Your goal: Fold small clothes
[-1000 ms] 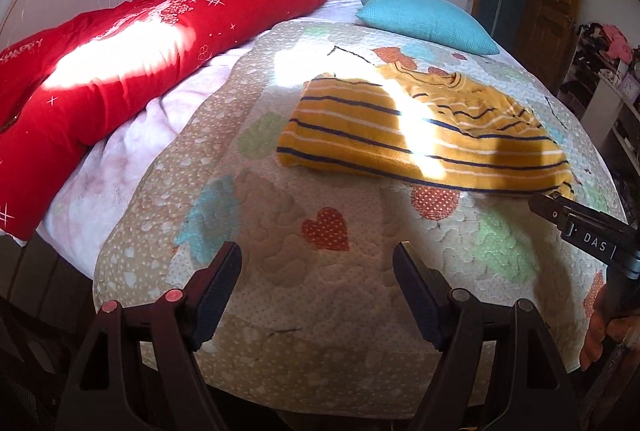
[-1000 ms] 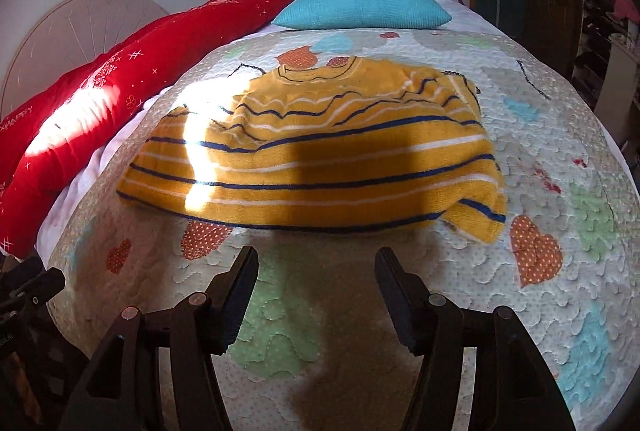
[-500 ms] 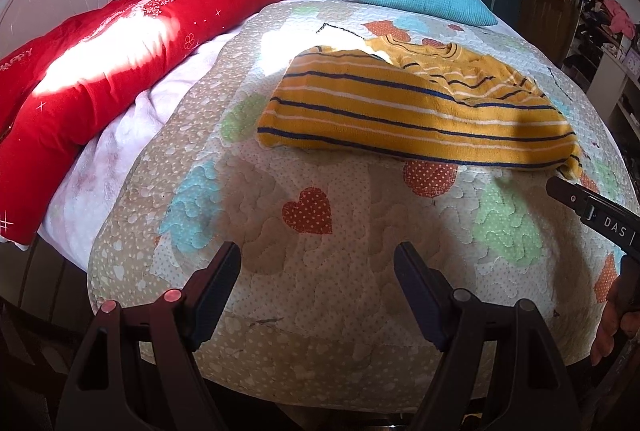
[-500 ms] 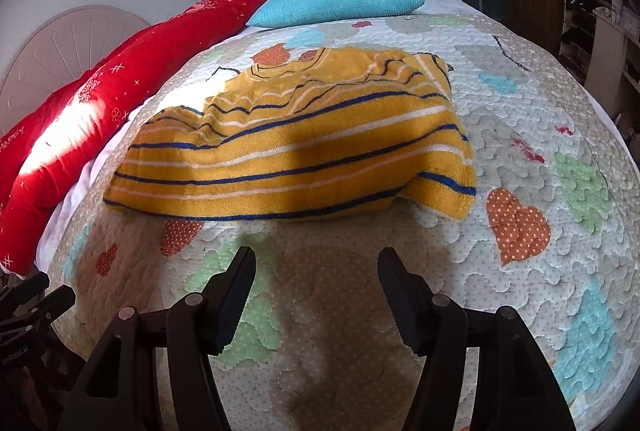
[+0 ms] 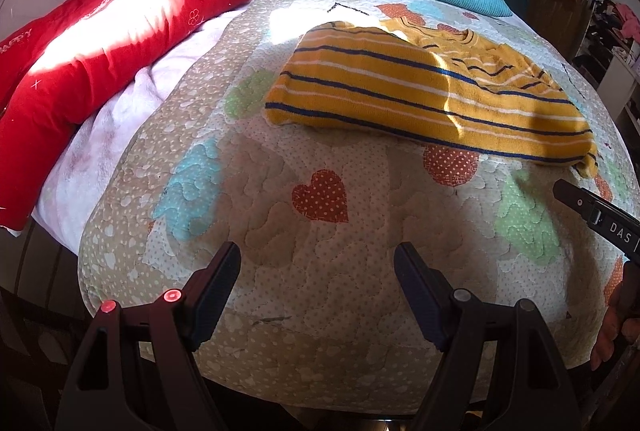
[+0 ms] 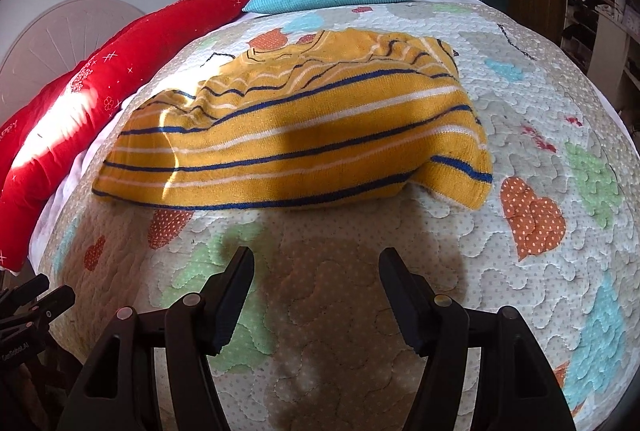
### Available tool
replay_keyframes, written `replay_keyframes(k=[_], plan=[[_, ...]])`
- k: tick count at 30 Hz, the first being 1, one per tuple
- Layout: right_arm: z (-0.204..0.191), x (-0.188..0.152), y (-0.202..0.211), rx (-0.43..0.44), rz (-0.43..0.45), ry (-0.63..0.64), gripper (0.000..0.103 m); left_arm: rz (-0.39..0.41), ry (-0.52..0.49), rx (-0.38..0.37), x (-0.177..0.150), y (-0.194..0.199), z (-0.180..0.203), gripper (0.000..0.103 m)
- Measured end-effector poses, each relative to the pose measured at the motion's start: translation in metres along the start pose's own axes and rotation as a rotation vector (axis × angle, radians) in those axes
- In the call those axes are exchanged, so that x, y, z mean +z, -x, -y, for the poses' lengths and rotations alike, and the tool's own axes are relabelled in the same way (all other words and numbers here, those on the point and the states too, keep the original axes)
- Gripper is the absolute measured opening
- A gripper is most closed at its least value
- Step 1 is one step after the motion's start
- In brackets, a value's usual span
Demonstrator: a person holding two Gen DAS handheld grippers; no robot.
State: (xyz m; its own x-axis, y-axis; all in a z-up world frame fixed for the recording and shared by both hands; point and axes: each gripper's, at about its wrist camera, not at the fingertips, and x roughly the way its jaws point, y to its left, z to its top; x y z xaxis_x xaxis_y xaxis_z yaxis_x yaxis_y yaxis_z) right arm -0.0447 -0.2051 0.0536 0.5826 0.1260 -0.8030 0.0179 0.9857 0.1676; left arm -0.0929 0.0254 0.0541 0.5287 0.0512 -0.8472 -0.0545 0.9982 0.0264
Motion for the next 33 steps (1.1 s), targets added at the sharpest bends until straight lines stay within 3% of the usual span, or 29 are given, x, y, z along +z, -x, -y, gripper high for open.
replay_keyframes(k=[6,16,33], plan=[[0.003,-0.008,-0.012,-0.049,0.031,0.036,0.074,-0.031,-0.013,-0.003,-0.001,-0.014,0.004,0.078],[-0.012,-0.021,-0.025,-0.118,0.127,0.135,0.096,-0.072,-0.007,-0.002,-0.004,-0.031,0.005,0.082],[-0.011,-0.025,-0.025,-0.098,0.17,0.135,0.099,-0.072,-0.006,0.006,-0.002,-0.038,0.007,0.09]])
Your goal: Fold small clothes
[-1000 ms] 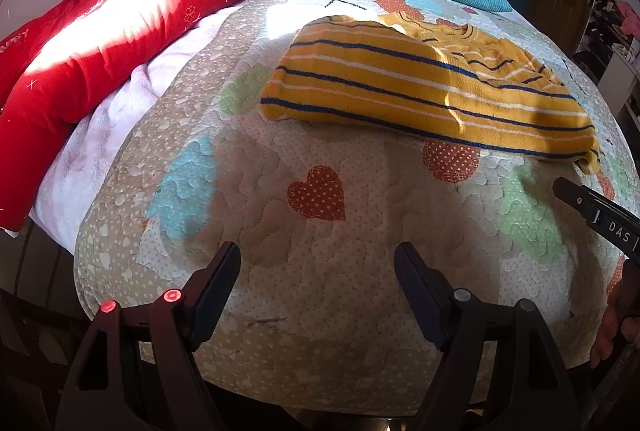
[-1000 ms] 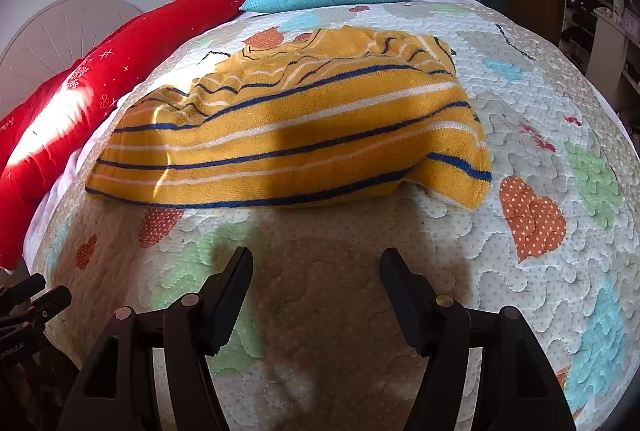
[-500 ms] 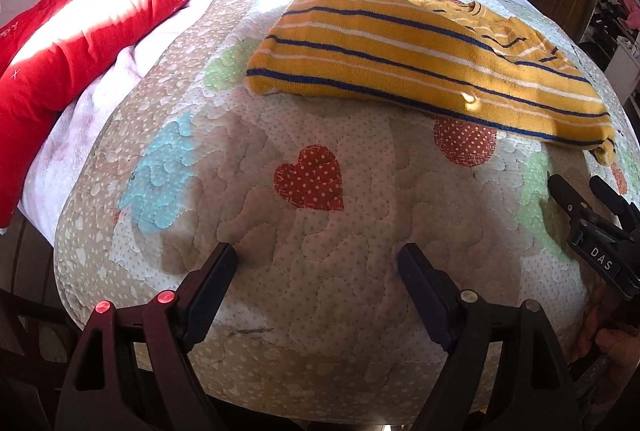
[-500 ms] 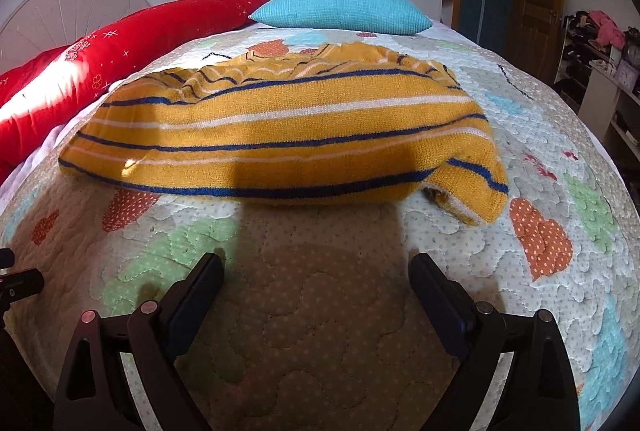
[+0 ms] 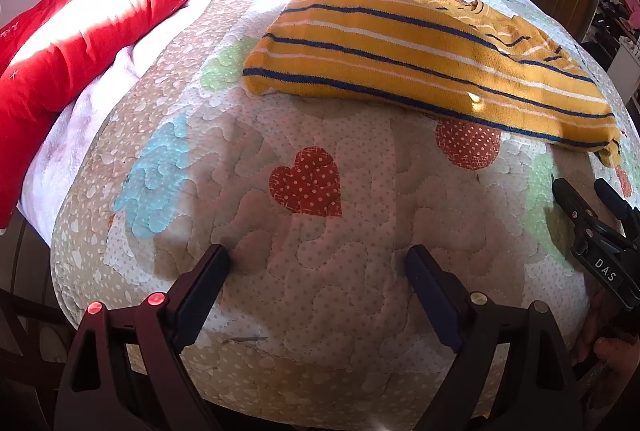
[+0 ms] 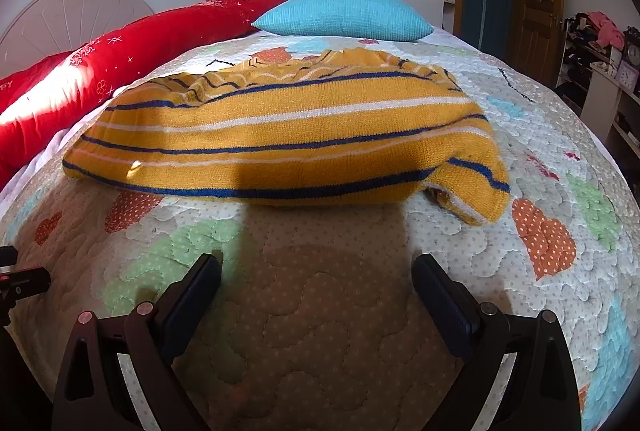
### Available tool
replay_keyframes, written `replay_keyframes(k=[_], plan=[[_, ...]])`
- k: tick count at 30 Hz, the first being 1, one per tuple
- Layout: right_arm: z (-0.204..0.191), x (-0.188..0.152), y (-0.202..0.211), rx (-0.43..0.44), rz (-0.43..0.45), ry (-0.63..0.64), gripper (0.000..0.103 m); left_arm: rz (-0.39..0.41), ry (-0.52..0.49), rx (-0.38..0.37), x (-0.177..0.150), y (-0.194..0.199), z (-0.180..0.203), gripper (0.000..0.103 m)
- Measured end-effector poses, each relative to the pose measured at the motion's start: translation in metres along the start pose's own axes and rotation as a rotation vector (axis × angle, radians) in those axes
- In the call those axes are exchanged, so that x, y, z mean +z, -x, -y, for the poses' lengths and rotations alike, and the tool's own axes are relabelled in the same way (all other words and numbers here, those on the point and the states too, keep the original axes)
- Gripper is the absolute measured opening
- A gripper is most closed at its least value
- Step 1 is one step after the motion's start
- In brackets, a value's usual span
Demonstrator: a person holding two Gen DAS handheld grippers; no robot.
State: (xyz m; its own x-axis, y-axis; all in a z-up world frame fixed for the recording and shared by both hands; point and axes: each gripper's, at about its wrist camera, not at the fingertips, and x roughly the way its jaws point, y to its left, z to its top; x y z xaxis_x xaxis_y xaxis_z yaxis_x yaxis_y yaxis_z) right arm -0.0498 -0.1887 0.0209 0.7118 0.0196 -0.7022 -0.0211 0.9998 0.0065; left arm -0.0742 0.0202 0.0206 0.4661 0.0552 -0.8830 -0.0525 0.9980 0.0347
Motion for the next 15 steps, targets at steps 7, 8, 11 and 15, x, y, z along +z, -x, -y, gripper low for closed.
replay_keyframes(k=[7,8,11,15], plan=[[0.0018,0.0003,-0.0003,0.004,0.005,0.001,0.099,0.0,-0.005,0.0,-0.0006,-0.0027,0.0007,0.094],[0.0018,0.0001,0.0,0.003,0.006,0.001,0.099,0.0,-0.005,0.0,-0.0004,-0.0025,0.0007,0.094],[0.0018,0.0,0.0002,0.004,0.008,0.001,0.099,0.001,-0.006,0.0,-0.0009,-0.0038,0.0015,0.096],[0.0009,-0.0004,0.0014,0.003,0.013,0.0,0.099,0.001,-0.009,0.003,-0.0015,-0.0064,0.0032,0.101]])
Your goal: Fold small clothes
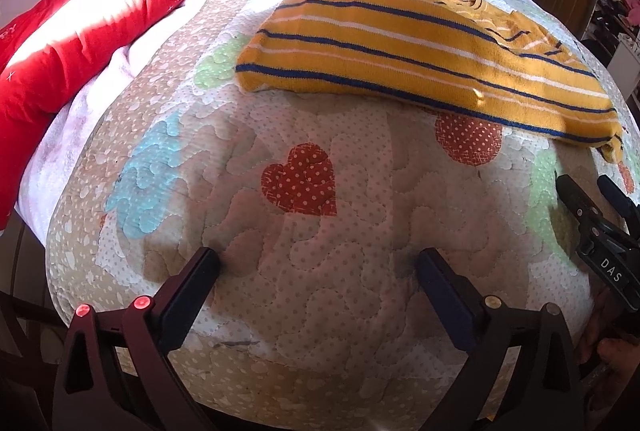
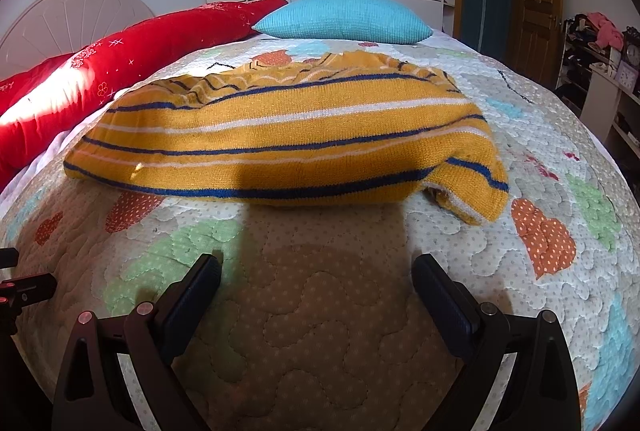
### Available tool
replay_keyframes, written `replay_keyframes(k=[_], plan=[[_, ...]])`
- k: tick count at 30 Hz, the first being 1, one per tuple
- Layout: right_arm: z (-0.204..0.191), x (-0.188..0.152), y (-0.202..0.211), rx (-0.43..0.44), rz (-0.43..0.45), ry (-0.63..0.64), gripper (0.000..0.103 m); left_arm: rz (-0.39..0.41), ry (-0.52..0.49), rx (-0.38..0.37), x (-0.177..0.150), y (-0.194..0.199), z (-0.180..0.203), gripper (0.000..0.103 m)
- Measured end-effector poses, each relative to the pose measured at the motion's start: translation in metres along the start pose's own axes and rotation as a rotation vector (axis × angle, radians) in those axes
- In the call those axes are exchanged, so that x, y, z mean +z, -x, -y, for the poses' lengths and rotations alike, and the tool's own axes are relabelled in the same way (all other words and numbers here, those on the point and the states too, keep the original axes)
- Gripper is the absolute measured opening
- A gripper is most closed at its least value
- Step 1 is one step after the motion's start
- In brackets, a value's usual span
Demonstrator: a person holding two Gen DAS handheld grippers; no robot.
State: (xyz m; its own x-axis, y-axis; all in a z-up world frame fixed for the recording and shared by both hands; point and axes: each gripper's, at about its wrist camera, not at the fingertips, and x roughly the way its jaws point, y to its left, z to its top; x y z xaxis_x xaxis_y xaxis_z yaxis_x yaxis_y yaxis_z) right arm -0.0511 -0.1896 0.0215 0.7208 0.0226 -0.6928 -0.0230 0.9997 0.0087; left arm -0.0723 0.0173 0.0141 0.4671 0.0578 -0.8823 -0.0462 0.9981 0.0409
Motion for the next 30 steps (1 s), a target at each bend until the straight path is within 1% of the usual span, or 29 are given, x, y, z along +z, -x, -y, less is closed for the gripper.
replay_keyframes(k=[3,13,16,18,19,22,23,26,30], plan=[[0.0,-0.001,0.001,-0.001,0.005,-0.001,0.099,0.004,-0.006,0.01,-0.001,-0.002,0.001,0.103],[0.0,-0.001,0.0,-0.001,0.005,-0.001,0.099,0.038,-0.031,0.02,-0.005,-0.002,0.002,0.103],[0.0,0.0,0.0,-0.001,-0.003,-0.002,0.099,0.037,-0.042,0.011,-0.004,-0.001,0.003,0.103],[0.001,0.001,0.0,0.001,-0.007,-0.003,0.099,0.011,-0.04,-0.02,0.0,0.0,-0.002,0.103],[0.001,0.001,0.0,0.002,-0.007,-0.003,0.099,0.007,-0.027,-0.051,0.003,0.002,-0.006,0.103],[0.001,0.0,0.001,0.004,0.002,-0.006,0.099,0.04,0.064,-0.196,0.017,0.014,-0.027,0.103],[0.001,-0.001,0.001,0.007,0.006,-0.007,0.099,0.049,0.092,-0.225,0.024,0.017,-0.034,0.103],[0.002,-0.002,0.003,0.012,0.014,-0.01,0.1,0.081,0.149,-0.294,0.052,0.019,-0.05,0.103],[0.0,-0.004,0.004,0.011,0.018,-0.01,0.1,0.096,0.197,-0.334,0.089,-0.006,-0.065,0.103]])
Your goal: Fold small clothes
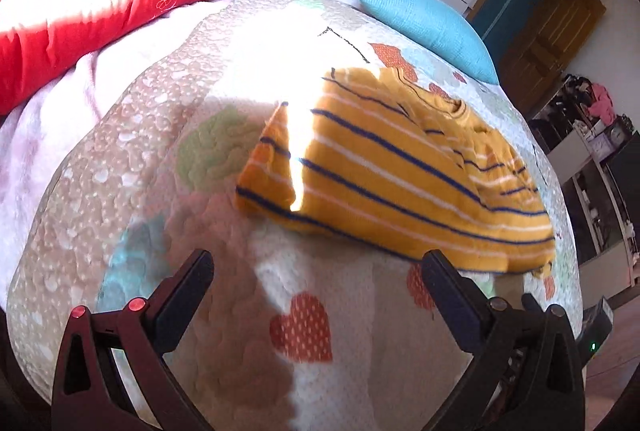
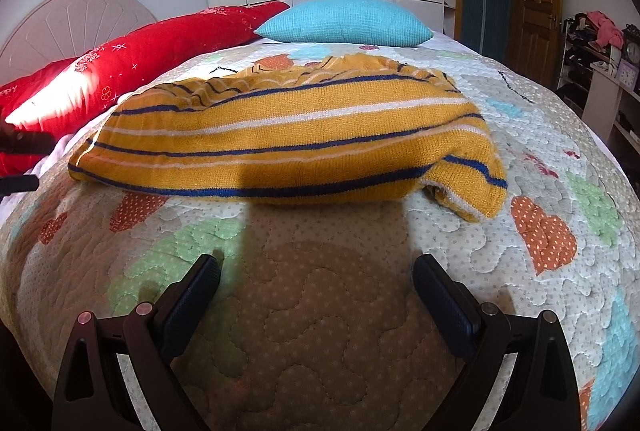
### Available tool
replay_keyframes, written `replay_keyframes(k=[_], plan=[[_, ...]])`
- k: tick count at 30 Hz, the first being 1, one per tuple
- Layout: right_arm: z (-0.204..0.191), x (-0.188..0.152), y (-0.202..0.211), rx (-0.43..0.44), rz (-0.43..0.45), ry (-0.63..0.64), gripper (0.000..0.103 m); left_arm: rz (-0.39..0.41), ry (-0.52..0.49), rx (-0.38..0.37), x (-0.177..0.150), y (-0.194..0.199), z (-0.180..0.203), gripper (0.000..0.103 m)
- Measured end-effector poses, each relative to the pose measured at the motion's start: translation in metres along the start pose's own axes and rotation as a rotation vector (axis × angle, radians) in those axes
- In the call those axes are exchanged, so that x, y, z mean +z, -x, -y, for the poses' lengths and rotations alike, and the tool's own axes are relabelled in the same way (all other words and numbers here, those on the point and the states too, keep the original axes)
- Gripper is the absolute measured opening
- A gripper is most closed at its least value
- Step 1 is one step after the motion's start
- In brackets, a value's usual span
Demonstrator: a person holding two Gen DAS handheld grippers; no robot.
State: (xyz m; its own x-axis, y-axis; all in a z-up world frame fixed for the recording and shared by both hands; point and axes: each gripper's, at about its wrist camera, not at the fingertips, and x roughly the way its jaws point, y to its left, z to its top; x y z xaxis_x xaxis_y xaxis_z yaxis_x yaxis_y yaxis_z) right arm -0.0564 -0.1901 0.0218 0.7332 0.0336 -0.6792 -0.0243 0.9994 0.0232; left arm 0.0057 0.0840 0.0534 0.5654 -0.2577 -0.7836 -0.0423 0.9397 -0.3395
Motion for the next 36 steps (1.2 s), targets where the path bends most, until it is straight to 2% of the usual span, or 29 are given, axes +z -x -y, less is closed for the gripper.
replay_keyframes(k=[4,8,11,12,13,14,15,18,20,22,24,28,32,36], plan=[[0.0,-0.001,0.0,0.003,0.005,-0.001,0.1,-0.002,0.052,-0.092,0.03,-0.033,-0.016,0.103],[-0.001,-0.002,0.001,0.0,0.01,-0.001,0.1,-0.049,0.15,-0.198,0.054,-0.071,-0.036,0.103],[-0.001,-0.002,0.001,-0.003,0.014,0.001,0.1,-0.045,0.185,-0.229,0.067,-0.085,-0.037,0.103],[-0.002,-0.002,0.001,-0.005,0.015,0.002,0.1,-0.053,0.188,-0.236,0.071,-0.087,-0.033,0.099],[-0.002,-0.002,0.0,-0.007,0.015,0.004,0.1,-0.066,0.178,-0.251,0.074,-0.089,-0.028,0.089],[-0.002,-0.002,0.0,-0.01,0.015,0.006,0.1,-0.091,0.157,-0.257,0.076,-0.092,-0.022,0.049],[-0.002,-0.002,0.0,-0.01,0.015,0.007,0.1,-0.117,0.132,-0.224,0.078,-0.095,-0.016,0.029],[-0.002,-0.001,0.0,-0.005,0.005,0.007,0.1,-0.097,0.043,-0.141,0.081,-0.085,0.007,0.023],[0.0,0.004,0.001,0.014,-0.036,0.0,0.098,-0.079,0.008,-0.109,0.086,-0.073,0.022,0.022],[0.007,0.011,0.01,0.084,-0.043,-0.035,0.082,-0.051,-0.021,-0.131,0.092,-0.056,0.042,0.022],[0.022,0.014,0.026,0.159,-0.032,-0.102,0.081,-0.031,-0.065,-0.167,0.098,-0.041,0.072,0.021],[0.063,0.007,0.058,0.204,0.01,-0.249,0.081,-0.019,-0.207,-0.23,0.096,-0.029,0.159,0.021],[0.102,-0.006,0.081,0.197,0.037,-0.371,0.081,-0.079,-0.346,-0.298,0.073,-0.051,0.251,0.021],[0.119,-0.014,0.094,0.142,0.049,-0.383,0.082,-0.226,-0.409,-0.316,0.036,-0.106,0.312,0.026]])
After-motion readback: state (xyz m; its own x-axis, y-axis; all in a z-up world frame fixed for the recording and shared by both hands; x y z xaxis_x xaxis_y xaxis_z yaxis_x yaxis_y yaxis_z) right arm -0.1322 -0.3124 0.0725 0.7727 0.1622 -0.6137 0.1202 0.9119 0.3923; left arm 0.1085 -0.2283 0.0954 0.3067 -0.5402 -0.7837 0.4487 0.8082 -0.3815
